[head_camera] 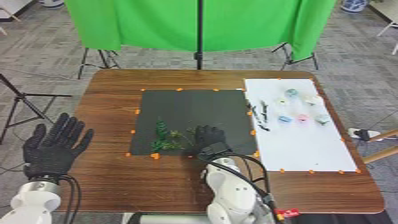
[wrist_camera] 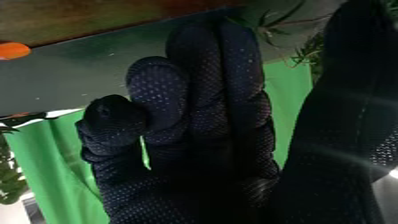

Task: Arrange flowers

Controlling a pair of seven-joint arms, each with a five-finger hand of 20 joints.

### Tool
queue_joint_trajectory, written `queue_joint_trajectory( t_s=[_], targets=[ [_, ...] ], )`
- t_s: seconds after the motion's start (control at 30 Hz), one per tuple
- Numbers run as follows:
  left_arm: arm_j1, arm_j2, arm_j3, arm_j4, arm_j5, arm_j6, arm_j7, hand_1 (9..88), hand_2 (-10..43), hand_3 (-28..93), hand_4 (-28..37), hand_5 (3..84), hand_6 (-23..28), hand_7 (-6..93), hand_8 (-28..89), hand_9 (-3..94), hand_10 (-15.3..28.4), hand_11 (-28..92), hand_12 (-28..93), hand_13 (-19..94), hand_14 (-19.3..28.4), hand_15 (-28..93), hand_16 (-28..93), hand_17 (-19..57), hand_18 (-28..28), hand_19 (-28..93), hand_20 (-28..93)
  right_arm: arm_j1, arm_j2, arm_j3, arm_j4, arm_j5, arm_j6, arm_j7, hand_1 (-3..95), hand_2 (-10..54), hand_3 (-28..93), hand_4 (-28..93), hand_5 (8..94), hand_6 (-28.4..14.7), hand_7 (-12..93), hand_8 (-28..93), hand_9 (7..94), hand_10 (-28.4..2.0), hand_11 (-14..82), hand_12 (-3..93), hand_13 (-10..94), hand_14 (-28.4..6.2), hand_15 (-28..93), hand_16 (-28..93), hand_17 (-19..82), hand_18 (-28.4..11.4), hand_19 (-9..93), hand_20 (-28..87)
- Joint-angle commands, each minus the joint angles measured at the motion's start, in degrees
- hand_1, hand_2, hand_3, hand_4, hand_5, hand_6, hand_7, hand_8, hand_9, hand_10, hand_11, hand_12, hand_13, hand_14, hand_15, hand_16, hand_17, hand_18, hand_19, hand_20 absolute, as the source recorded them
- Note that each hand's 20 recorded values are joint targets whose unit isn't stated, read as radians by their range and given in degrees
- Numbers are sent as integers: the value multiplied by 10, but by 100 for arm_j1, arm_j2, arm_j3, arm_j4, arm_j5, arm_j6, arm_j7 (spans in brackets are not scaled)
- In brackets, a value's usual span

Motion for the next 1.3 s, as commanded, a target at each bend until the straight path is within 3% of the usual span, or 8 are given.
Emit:
queue_joint_trajectory(
  t_s=[0.03,0.23,0.4,0.67,1.17,1.23,1.27,1.3],
  targets=[
    [59,4,58,41,-143,50,5,268,147,778,-283,489,87,163,-96,426,160,246,130,326,176,517,-51,-49,189,445,249,-209,45,-5,444,-72,65,133,929,-95,-283,601,756,-24,502,164,850,-120,251,506,743,-86,560,475,417,-281,932,437],
    [93,-1,75,25,-191,78,6,268,150,773,-283,490,87,163,-96,428,159,248,130,325,175,519,-52,-49,188,447,249,-185,-19,164,475,160,71,554,898,-95,-283,701,745,-14,557,127,921,-85,191,495,838,-50,457,498,463,-284,932,447],
    [46,9,100,46,-225,103,-22,266,150,774,-283,490,87,163,-97,427,159,247,129,325,175,521,-53,-49,187,447,248,-144,-92,197,541,253,67,657,873,-95,-283,780,734,-16,598,114,935,-82,191,502,859,-45,445,511,478,-284,932,454],
    [-34,90,186,50,-328,257,-98,266,150,774,-283,490,87,165,-97,428,159,249,129,325,175,524,-54,-49,187,449,249,-131,-323,27,473,451,1,611,851,-95,-283,821,726,-17,619,103,937,-83,208,496,876,-39,441,510,493,-284,932,463],
    [-25,62,112,65,-341,245,-143,268,154,770,-283,493,87,164,-96,432,159,251,130,329,173,525,-55,-48,186,450,250,-236,-364,-39,358,579,-89,632,856,-95,-283,742,694,-14,638,110,926,-88,196,511,851,-67,474,493,474,-284,932,465],
    [-12,64,119,55,-350,299,-109,269,155,768,-283,493,87,164,-96,432,159,252,130,329,173,525,-55,-47,186,451,250,-231,-320,-64,367,549,85,716,861,-95,-283,719,675,-21,646,122,909,-94,199,510,822,-79,498,483,451,-284,932,460],
    [7,59,117,27,-389,386,-75,269,155,768,-283,493,87,164,-96,432,159,252,130,330,173,525,-56,-47,186,450,250,-214,-302,-62,324,623,36,748,865,-95,-283,701,660,-28,656,133,892,-103,206,505,799,-86,515,477,440,-284,932,455],
    [-4,71,126,-4,-474,579,-31,269,155,769,-283,493,87,164,-96,432,159,252,130,329,173,525,-55,-47,186,450,250,-209,-279,-75,274,770,95,799,868,-95,-283,661,641,-38,669,150,868,-116,218,503,772,-98,537,468,425,-284,932,449]
  ],
)
